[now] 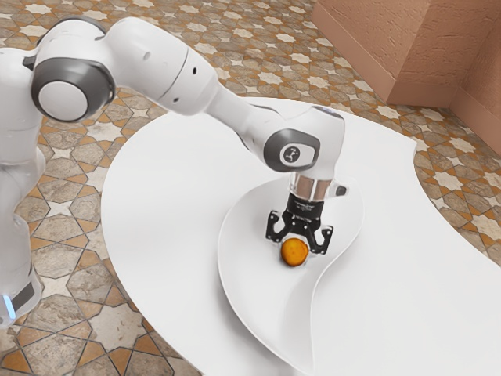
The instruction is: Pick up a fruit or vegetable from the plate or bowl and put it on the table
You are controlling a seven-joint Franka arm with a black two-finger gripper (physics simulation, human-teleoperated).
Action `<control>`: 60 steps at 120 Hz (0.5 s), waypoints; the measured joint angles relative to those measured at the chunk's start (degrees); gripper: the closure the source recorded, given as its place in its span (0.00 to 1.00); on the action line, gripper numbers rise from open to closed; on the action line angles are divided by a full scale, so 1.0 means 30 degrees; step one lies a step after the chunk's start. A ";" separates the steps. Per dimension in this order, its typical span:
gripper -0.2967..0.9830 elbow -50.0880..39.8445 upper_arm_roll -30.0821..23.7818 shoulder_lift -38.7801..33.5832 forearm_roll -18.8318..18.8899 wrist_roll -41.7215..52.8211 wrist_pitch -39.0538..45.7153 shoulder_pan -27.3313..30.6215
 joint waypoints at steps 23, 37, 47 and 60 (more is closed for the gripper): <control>0.53 0.0087 0.0131 -0.1311 0.0153 -0.0225 -0.0023 0.0071; 0.53 0.0128 0.1337 -0.2286 0.0311 -0.0344 -0.0037 0.0341; 0.52 0.0259 0.3079 -0.2964 0.0663 -0.0413 -0.0048 0.0327; 0.52 0.0568 0.5729 -0.3426 0.0952 -0.0477 -0.0056 0.0462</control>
